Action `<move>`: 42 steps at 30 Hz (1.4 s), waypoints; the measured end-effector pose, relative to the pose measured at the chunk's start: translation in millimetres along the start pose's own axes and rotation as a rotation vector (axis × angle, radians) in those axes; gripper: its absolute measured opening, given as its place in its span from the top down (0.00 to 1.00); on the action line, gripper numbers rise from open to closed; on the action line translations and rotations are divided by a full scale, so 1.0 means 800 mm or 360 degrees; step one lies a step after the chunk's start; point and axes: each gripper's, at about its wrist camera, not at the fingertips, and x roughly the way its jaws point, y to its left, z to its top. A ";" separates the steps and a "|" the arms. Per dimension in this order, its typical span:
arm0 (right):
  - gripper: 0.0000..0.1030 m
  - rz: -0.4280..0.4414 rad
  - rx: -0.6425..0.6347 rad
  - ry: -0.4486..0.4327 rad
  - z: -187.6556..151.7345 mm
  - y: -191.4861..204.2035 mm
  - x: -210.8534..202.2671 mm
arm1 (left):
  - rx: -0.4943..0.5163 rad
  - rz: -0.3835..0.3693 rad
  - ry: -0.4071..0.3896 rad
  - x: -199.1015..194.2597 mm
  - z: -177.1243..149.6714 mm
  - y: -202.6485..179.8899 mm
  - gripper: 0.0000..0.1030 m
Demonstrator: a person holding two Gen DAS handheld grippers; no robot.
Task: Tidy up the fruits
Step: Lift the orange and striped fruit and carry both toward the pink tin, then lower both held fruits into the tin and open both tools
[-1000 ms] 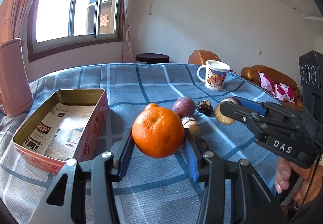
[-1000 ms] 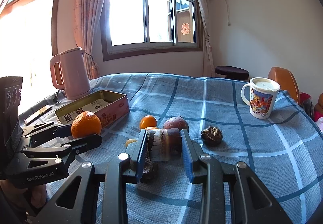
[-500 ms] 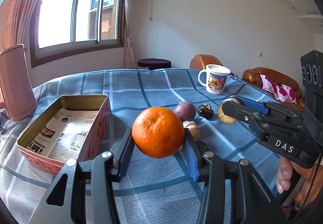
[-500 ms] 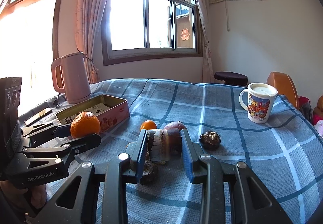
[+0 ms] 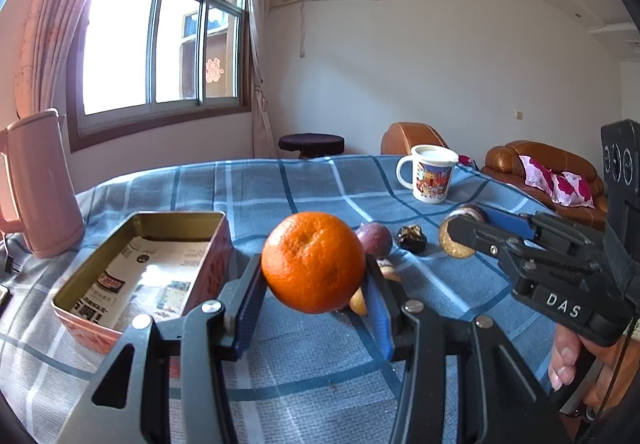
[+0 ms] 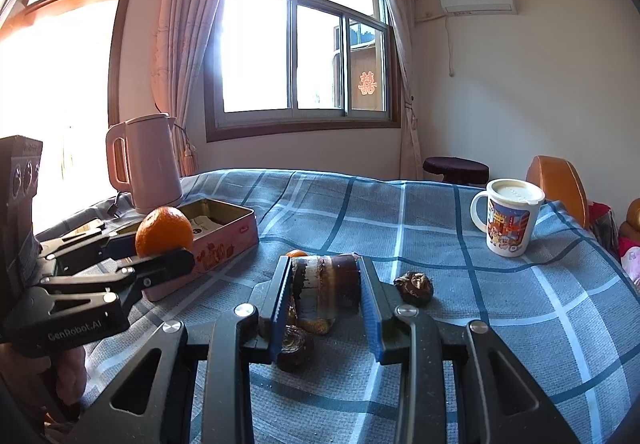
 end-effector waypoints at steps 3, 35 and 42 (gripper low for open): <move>0.67 -0.0003 -0.0002 -0.0003 0.000 0.000 -0.001 | 0.0007 0.0017 -0.0015 -0.001 0.003 0.002 0.53; 0.67 0.0228 -0.0088 0.0153 0.053 0.054 0.074 | -0.0060 0.0214 0.0187 0.031 0.014 0.092 0.53; 0.67 0.0290 -0.0154 0.0193 0.066 0.088 0.105 | -0.0091 0.0257 0.0207 0.036 0.014 0.121 0.53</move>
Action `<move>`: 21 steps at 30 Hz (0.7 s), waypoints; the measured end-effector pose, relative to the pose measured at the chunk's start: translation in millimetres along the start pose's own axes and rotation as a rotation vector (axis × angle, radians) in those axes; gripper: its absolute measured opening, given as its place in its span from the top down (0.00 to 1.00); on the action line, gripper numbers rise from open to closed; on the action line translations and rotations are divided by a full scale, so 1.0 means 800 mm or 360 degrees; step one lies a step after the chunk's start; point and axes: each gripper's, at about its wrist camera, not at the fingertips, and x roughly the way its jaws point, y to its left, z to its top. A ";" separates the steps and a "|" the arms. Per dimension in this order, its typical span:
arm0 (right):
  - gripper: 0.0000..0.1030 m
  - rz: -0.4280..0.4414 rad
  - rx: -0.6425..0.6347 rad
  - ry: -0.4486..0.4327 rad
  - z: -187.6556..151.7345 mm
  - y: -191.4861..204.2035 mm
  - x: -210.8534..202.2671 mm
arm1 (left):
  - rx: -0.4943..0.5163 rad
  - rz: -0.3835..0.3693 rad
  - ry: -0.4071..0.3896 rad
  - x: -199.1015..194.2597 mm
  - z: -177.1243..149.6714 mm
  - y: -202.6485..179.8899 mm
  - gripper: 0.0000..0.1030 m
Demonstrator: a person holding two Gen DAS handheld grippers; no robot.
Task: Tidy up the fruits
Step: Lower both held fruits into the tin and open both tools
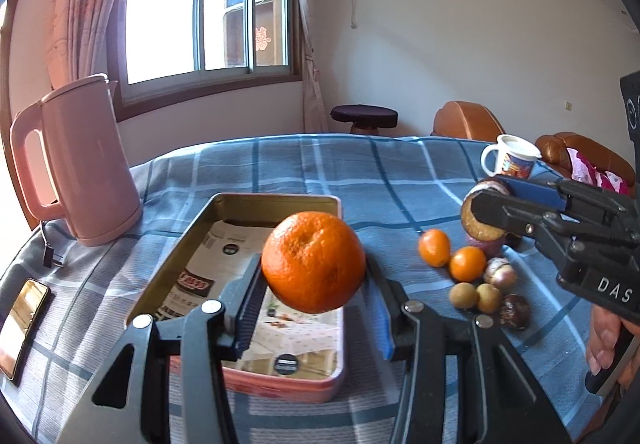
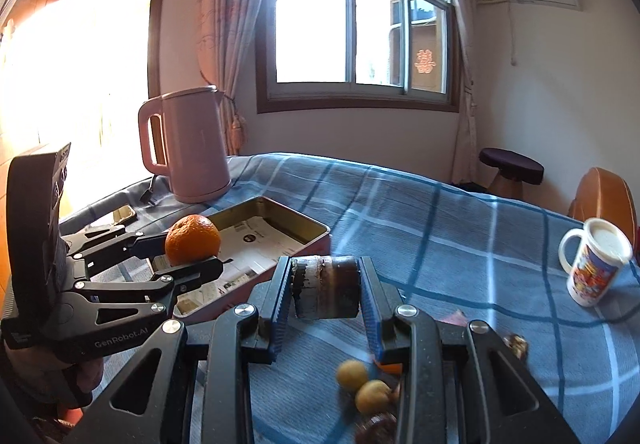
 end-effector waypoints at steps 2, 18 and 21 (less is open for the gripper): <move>0.67 0.0013 -0.0015 0.0012 0.004 0.006 0.009 | -0.0003 0.0010 0.0008 0.002 0.001 0.007 0.53; 0.67 0.0069 -0.0071 0.0111 0.039 0.038 0.083 | -0.0032 0.0107 0.0103 0.030 0.018 0.061 0.53; 0.67 0.0081 -0.0078 0.0125 0.043 0.046 0.095 | -0.0047 0.0106 0.0131 0.037 0.020 0.071 0.53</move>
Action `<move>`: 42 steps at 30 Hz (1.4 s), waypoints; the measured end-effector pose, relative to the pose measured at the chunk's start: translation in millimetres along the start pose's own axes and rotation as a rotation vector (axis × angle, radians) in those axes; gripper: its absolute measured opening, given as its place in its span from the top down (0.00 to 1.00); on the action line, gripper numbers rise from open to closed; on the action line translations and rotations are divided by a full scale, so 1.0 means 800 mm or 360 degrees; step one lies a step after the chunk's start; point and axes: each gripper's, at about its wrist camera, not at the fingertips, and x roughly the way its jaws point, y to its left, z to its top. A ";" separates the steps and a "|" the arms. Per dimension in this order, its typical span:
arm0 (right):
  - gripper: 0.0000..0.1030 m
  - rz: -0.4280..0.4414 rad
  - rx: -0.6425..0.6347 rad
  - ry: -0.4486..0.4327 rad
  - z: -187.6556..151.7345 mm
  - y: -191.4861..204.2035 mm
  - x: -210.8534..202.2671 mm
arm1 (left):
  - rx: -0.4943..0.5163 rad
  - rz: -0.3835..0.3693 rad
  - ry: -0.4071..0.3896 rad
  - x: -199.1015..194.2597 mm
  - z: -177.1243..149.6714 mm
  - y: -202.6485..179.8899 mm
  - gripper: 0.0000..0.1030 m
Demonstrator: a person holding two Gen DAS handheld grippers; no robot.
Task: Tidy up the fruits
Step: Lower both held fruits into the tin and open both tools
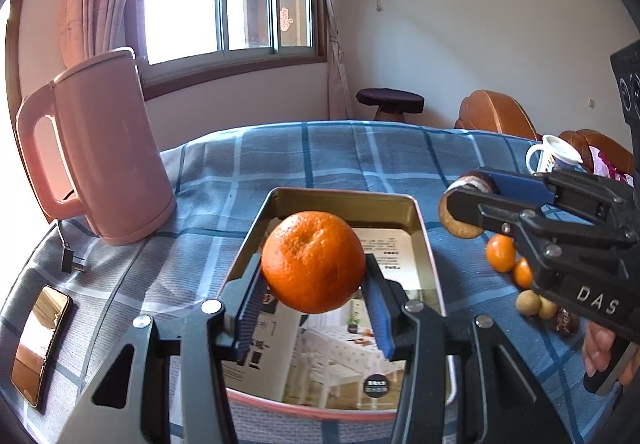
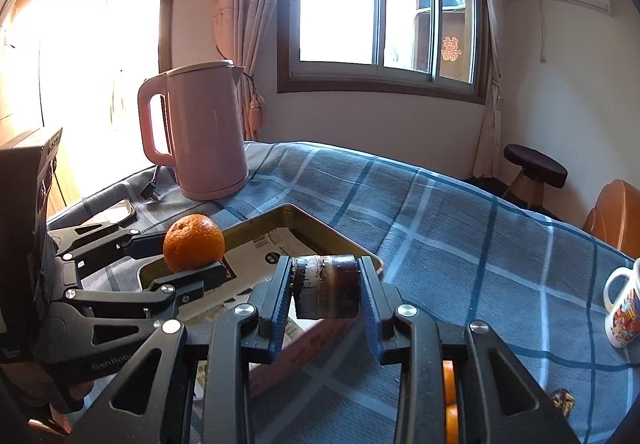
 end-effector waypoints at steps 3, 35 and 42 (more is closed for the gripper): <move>0.67 0.0012 -0.0013 0.0023 0.005 0.008 0.014 | -0.0007 0.0004 0.0032 0.007 0.003 0.008 0.53; 0.67 -0.0022 -0.0041 0.0392 -0.016 0.030 0.108 | 0.0064 0.0030 0.0207 0.047 0.002 0.028 0.52; 0.66 -0.0043 -0.0036 0.0396 -0.015 0.031 0.105 | 0.0053 0.0040 0.0209 0.044 0.001 0.026 0.52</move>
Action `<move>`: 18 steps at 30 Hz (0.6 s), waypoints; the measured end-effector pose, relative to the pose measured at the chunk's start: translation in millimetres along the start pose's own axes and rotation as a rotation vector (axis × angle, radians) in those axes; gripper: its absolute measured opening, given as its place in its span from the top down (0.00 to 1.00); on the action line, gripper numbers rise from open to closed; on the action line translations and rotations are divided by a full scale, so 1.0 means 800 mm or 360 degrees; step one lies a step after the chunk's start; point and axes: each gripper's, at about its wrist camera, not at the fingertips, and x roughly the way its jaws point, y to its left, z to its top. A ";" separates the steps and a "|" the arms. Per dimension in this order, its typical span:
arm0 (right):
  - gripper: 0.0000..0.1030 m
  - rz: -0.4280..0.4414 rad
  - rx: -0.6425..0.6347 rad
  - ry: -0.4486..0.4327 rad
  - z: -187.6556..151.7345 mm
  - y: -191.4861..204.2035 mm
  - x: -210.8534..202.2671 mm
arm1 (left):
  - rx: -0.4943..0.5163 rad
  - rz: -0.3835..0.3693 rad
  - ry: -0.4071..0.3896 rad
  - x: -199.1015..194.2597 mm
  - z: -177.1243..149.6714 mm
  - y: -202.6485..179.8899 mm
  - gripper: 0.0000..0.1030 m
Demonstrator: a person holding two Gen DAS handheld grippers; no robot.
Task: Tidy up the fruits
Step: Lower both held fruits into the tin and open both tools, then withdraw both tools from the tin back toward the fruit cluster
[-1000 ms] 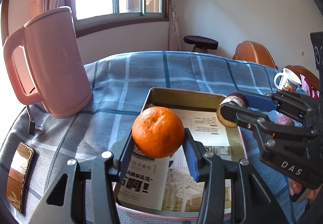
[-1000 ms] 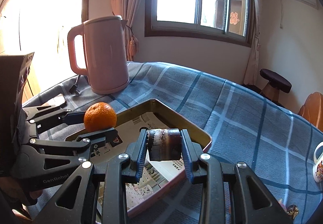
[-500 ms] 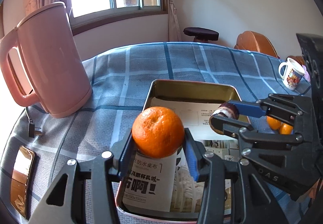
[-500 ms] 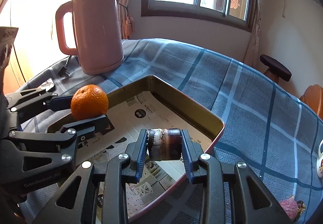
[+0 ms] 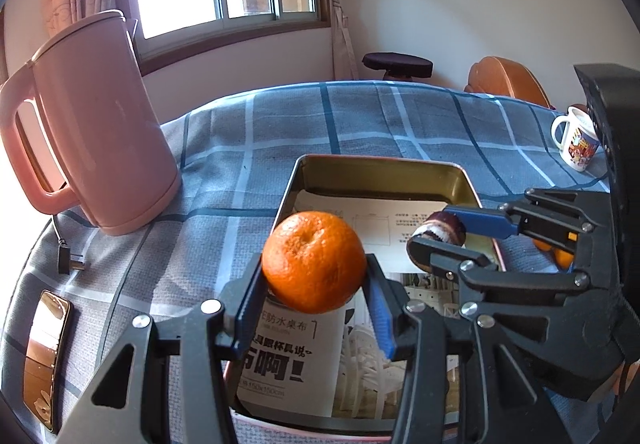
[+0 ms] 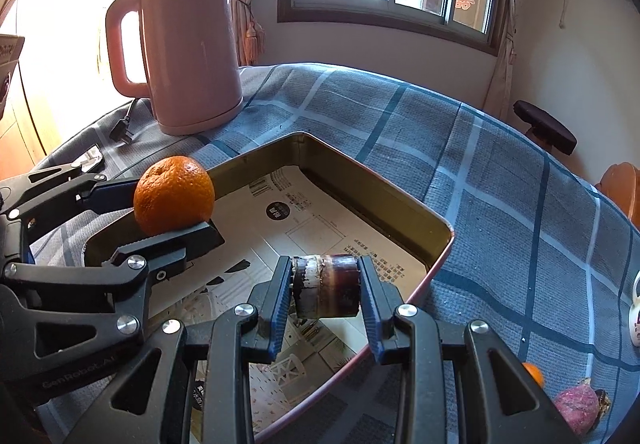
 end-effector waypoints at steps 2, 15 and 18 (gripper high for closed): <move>0.63 -0.0014 0.0001 -0.0005 0.000 0.000 -0.002 | -0.0010 0.0000 -0.0005 -0.003 0.000 0.000 0.51; 0.36 -0.0089 0.0025 -0.0108 -0.004 -0.006 -0.038 | -0.0041 0.0020 -0.0236 -0.054 0.009 -0.003 0.17; 0.36 -0.0110 -0.0001 -0.0118 -0.010 -0.004 -0.048 | -0.0026 0.0015 -0.0272 -0.063 0.006 -0.011 0.17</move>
